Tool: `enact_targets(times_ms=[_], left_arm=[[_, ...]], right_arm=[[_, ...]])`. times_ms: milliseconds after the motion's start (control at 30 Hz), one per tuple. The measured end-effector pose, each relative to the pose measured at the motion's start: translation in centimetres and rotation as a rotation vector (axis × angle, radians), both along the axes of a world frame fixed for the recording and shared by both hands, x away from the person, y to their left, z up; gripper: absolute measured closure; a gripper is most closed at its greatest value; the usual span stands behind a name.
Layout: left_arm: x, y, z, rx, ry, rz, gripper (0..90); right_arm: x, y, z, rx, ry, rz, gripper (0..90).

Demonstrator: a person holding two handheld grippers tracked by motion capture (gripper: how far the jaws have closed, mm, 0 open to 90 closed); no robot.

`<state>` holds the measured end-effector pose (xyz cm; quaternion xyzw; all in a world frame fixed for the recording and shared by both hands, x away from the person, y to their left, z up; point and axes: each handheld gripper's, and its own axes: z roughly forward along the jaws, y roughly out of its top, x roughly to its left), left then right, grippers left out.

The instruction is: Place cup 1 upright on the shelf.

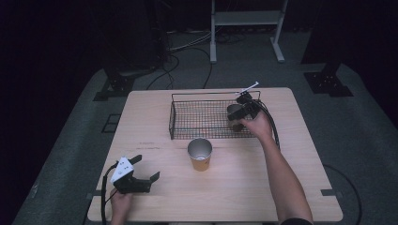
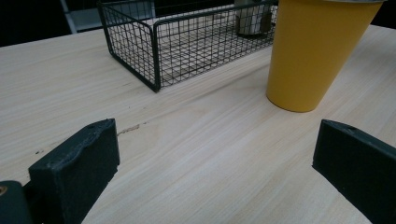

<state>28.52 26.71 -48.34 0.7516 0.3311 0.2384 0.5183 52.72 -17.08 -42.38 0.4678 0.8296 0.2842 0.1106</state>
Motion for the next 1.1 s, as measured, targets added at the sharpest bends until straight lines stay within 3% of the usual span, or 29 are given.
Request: enact_targets(times_ms=[167, 567, 767, 833, 1100], left_arm=[[0.0, 0.0, 0.0, 0.001, 0.000, 0.000, 0.0], [0.0, 0.0, 0.0, 0.003, 0.000, -0.001, 0.0], [0.0, 0.0, 0.0, 0.004, 0.000, -0.001, 0.0], [0.0, 0.0, 0.0, 0.004, 0.001, -0.001, 0.0], [0.0, 0.0, 0.0, 0.006, 0.000, -0.002, 0.0]], right_arm=[[-0.2, 0.0, 0.0, 0.006, 0.010, 0.006, 12.1], [-0.9, -0.6, 0.3, 0.055, -0.017, -0.004, 9.8], [-1.3, -0.9, 1.0, 0.078, -0.042, 0.001, 9.2], [-1.5, -1.2, 1.5, 0.106, -0.055, -0.005, 8.9], [-2.1, -2.0, 2.6, 0.125, -0.095, -0.020, 8.9]])
